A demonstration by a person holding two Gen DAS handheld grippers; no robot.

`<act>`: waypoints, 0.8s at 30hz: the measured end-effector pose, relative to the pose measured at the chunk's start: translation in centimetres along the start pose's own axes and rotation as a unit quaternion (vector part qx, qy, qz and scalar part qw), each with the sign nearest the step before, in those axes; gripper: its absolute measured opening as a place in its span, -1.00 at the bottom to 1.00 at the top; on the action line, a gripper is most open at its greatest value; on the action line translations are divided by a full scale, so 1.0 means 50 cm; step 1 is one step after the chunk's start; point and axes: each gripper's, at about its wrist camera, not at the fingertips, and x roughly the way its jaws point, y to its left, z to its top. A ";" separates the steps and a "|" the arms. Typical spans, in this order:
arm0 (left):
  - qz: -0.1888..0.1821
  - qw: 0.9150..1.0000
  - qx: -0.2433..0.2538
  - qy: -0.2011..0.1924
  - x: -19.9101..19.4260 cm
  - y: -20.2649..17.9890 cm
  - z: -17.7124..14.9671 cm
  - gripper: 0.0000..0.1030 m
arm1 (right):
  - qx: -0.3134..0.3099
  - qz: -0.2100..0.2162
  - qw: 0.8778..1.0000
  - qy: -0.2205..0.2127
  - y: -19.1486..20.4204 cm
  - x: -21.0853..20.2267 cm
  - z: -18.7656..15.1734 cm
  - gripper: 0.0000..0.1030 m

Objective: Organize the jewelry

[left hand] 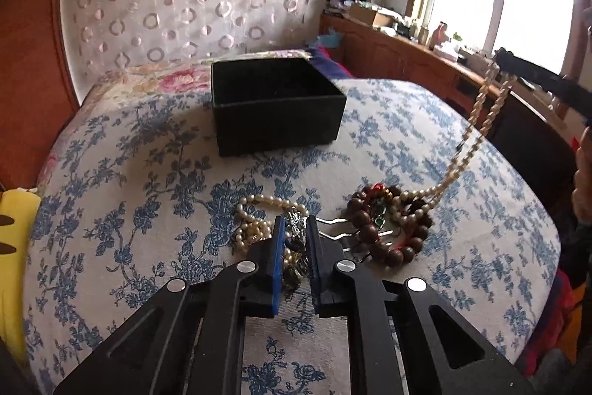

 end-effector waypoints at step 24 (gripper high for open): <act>0.048 0.995 0.012 -0.091 -0.099 0.016 0.074 -0.88 | -0.042 0.006 0.998 -0.056 0.045 -0.038 0.115 -0.83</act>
